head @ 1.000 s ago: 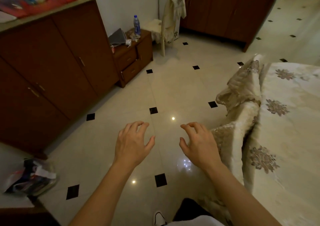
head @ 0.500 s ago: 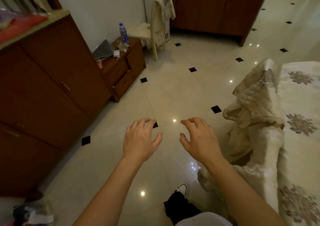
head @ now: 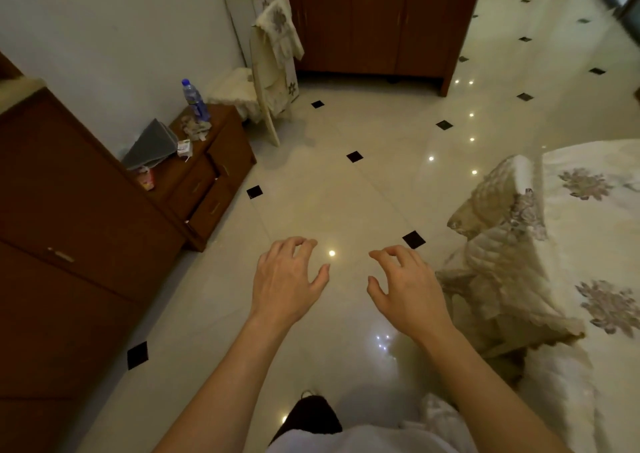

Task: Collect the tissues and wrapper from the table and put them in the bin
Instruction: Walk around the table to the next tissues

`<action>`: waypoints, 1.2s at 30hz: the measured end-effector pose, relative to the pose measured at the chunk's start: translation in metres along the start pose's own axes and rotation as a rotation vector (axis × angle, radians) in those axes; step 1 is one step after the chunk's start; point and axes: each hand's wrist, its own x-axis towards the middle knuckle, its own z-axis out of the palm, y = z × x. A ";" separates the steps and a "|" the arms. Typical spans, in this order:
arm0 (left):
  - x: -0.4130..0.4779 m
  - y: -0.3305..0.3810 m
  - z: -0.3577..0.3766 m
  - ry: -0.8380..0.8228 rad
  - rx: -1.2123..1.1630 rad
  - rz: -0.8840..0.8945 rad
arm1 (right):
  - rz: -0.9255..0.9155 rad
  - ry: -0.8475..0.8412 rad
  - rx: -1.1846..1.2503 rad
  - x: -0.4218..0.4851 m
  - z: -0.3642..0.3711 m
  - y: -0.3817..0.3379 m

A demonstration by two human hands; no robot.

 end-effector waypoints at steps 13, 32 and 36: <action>0.230 -0.042 0.038 -0.019 -0.053 0.169 | 0.160 0.025 -0.101 0.203 0.036 0.037; 0.531 -0.020 0.106 -0.016 -0.143 0.454 | 0.447 0.096 -0.189 0.423 0.047 0.135; 0.592 0.017 0.123 -0.034 -0.143 0.517 | 0.489 0.141 -0.192 0.463 0.042 0.181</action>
